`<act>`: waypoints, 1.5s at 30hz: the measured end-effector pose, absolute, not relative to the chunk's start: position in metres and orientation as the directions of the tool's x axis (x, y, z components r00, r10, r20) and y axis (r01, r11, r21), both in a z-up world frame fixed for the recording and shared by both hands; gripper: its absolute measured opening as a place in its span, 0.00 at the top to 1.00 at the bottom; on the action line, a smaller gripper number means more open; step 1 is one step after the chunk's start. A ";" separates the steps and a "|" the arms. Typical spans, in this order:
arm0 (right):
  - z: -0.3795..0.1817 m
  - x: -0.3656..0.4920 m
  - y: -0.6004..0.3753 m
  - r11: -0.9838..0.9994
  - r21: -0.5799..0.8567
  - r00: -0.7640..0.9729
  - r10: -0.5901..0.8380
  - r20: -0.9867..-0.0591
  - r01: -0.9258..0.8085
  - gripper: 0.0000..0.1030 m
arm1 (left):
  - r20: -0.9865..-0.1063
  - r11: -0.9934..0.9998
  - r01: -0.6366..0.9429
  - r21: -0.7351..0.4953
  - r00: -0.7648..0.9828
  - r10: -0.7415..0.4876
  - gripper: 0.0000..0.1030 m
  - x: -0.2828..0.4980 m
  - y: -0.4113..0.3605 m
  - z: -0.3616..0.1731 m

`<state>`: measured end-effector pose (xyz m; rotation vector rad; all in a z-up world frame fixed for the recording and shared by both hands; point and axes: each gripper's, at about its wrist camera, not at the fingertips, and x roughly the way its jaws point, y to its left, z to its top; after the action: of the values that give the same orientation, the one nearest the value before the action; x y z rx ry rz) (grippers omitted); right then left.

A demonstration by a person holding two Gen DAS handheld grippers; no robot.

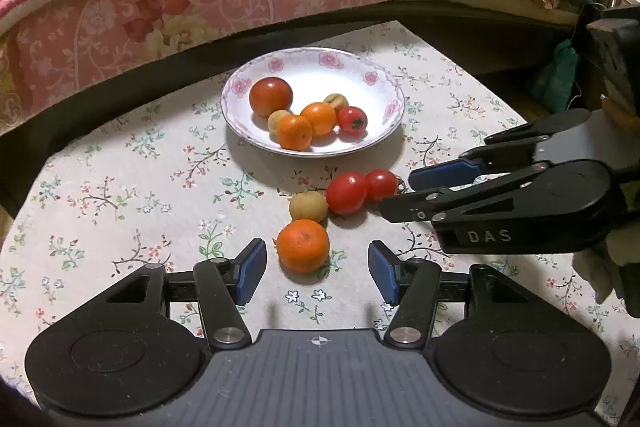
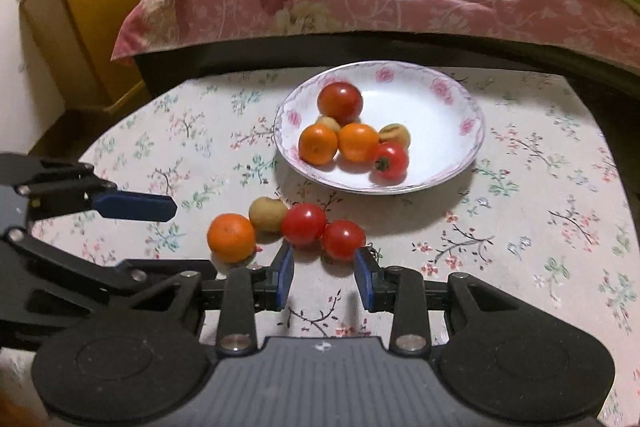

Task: Organize fruits
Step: 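Grasp a mandarin with the left gripper while the right gripper grasps a cherry tomato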

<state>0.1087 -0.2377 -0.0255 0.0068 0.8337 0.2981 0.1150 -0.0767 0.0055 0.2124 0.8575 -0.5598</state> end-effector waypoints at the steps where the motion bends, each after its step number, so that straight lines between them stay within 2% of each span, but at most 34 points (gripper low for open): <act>1: -0.028 0.111 -0.238 0.957 0.124 0.630 0.267 -0.729 -0.262 0.69 | -0.766 0.835 0.548 -0.043 0.519 -0.380 0.38 0.116 -0.077 0.004; 10: -0.030 0.130 -0.242 0.955 0.110 0.656 0.270 -0.705 -0.274 0.69 | -0.772 0.823 0.566 -0.045 0.503 -0.388 0.38 0.121 -0.083 -0.009; 20: -0.027 0.128 -0.244 0.940 0.100 0.630 0.295 -0.718 -0.326 0.69 | -0.779 0.820 0.571 -0.045 0.494 -0.387 0.38 0.128 -0.088 -0.022; 31: -0.025 0.127 -0.251 0.930 0.139 0.604 0.329 -0.726 -0.340 0.69 | -0.774 0.827 0.562 -0.035 0.508 -0.378 0.44 0.139 -0.097 -0.032; 37: -0.034 0.132 -0.246 0.936 0.106 0.606 0.302 -0.736 -0.337 0.69 | -0.766 0.825 0.564 -0.016 0.524 -0.373 0.57 0.137 -0.096 -0.031; 45: -0.036 0.135 -0.246 0.939 0.054 0.614 0.264 -0.744 -0.339 0.69 | -0.767 0.811 0.585 -0.024 0.509 -0.390 0.57 0.130 -0.094 -0.029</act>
<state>0.1346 -0.2459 -0.0362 -0.0954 0.8404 0.3476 0.1296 -0.0944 -0.0292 0.2519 0.8523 -0.5948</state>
